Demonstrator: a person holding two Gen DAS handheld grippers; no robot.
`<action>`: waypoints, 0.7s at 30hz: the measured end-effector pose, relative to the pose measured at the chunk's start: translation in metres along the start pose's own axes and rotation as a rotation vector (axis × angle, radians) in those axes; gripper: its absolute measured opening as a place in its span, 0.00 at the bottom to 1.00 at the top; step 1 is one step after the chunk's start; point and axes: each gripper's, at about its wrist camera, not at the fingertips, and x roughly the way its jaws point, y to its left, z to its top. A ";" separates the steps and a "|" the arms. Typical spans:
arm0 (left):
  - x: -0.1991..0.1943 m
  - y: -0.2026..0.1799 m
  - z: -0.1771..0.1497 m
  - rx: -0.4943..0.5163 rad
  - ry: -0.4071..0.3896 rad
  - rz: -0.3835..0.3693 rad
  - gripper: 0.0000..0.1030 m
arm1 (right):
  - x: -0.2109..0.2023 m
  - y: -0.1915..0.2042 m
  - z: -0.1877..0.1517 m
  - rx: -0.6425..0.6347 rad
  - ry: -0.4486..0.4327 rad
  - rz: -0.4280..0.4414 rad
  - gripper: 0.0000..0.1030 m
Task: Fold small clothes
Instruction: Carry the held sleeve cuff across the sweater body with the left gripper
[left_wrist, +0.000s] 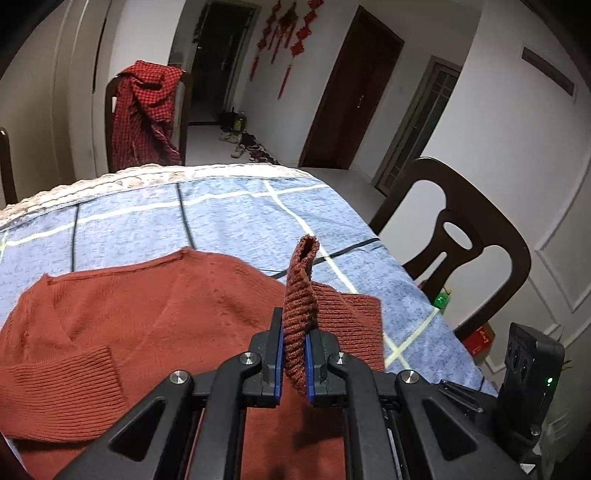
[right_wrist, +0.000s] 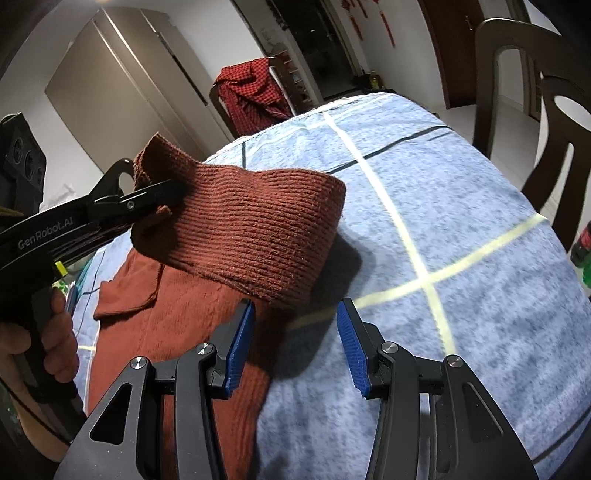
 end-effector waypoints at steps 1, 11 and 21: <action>-0.002 0.004 -0.001 -0.005 -0.003 0.001 0.10 | 0.002 0.003 0.000 -0.007 0.001 -0.002 0.45; -0.009 0.052 -0.015 -0.112 -0.014 0.010 0.10 | 0.017 0.025 0.000 -0.067 0.022 -0.031 0.45; -0.007 0.083 -0.035 -0.169 0.006 0.027 0.10 | 0.026 0.032 -0.002 -0.083 0.040 -0.049 0.45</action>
